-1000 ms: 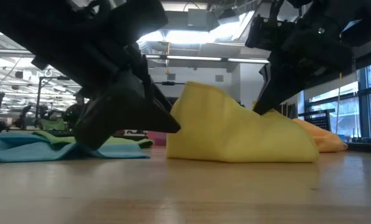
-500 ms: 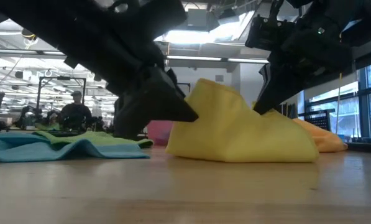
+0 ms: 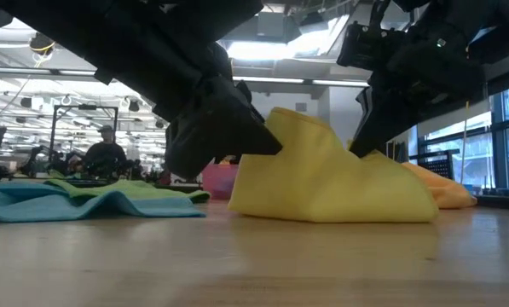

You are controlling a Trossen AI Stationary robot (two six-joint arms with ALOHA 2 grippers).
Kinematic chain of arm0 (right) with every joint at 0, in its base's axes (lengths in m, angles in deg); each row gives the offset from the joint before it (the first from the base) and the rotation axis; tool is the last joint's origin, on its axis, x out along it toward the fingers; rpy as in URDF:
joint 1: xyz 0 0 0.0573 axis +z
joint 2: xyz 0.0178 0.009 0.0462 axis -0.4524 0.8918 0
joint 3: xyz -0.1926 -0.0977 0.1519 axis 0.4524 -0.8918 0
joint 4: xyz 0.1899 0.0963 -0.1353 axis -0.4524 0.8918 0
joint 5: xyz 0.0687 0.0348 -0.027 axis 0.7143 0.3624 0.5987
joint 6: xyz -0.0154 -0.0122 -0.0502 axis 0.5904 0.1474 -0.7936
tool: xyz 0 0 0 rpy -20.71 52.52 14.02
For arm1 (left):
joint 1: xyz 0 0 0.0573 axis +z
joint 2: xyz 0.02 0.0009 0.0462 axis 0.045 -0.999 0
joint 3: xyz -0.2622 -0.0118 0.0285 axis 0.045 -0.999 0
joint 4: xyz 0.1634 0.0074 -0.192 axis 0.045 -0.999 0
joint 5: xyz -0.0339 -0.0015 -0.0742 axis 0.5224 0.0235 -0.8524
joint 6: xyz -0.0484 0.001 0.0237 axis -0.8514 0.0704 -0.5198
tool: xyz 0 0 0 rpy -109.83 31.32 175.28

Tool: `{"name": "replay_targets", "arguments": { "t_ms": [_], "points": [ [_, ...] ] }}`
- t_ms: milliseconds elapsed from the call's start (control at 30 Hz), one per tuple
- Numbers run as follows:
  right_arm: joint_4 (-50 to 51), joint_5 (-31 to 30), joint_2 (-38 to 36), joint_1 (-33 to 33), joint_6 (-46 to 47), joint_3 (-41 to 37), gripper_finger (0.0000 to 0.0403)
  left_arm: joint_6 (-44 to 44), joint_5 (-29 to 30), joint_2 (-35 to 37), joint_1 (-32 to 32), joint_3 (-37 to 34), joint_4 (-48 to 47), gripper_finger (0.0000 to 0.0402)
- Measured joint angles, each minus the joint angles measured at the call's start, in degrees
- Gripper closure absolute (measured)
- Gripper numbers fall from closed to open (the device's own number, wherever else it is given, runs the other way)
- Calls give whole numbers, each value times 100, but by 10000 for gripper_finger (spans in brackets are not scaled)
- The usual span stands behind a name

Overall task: Roll microfiber towels into tight, uniform cylinder then place into a basket
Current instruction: Fold the yellow microfiber towel

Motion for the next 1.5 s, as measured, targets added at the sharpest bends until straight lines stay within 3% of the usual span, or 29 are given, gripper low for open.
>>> {"name": "replay_targets", "arguments": {
  "t_ms": [333, 533, 700, 933, 1133, 1300, 1500],
  "points": [
    [3, 0, 0, 0, -7, 0, 394, 4, 134, 9, 0, 0, 25, 205],
    [3, 0, 0, 0, -17, 0, 394, 7, 115, 9, 0, 0, 25, 235],
    [13, 0, 0, 0, -23, 0, 394, 85, 3, 9, 24, 20, 239, 277],
    [149, 2, 0, 4, -13, 4, 394, 877, -148, 317, -168, 423, 220, 387],
    [156, 2, -17, 218, 137, 4, 394, 754, -661, 435, -290, 514, -64, 400],
    [201, 46, -96, 501, 287, 8, 394, -430, -1732, 433, -295, 511, -849, 401],
    [84, 1046, -120, 1151, 285, 9, 394, -1236, -2667, 433, -519, 509, -1026, 401]
  ]
}}
